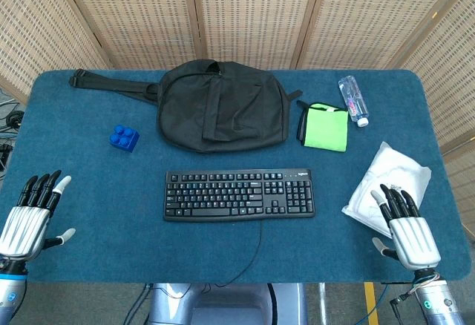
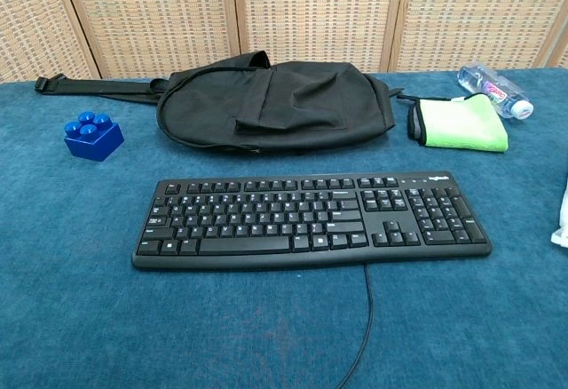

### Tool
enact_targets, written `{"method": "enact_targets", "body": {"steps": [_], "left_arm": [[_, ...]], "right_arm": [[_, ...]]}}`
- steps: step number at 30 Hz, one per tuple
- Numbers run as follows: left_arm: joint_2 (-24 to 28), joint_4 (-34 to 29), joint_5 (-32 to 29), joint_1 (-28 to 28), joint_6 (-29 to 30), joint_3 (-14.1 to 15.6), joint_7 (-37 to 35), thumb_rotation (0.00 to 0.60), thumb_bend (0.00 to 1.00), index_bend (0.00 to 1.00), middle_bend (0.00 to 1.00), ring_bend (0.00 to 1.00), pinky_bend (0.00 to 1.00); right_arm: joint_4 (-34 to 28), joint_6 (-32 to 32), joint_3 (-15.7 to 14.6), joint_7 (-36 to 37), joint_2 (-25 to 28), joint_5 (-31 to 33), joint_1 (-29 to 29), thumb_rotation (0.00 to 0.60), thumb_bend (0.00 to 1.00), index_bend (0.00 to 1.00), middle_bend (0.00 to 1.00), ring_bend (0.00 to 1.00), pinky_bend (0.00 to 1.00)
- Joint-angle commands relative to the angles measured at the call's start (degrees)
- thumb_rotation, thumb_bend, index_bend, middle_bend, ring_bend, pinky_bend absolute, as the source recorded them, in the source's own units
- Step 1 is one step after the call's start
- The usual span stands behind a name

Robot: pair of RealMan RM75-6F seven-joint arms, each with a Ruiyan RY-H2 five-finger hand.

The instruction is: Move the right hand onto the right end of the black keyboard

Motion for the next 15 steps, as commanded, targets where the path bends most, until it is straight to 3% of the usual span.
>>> {"method": "enact_targets", "body": {"steps": [1,15], "left_arm": [[0.0,0.0,-0.1,0.0,-0.1,0.0,0.0,0.6,0.0,0.0,0.0,0.0,0.0],[0.1,-0.2,0.1,-0.3,-0.3,-0.2,-0.4,0.6,0.0,0.0,0.0,0.0,0.0]], "right_arm": [[0.0,0.0,0.0,0.0,0.0,0.0,0.0,0.6,0.26,0.0,0.0,0.0,0.0],[-0.1,-0.5,-0.2,-0.4,0.0,0.0,-0.3,0.6,0.26,0.0,0.0,0.0,0.0]]}}
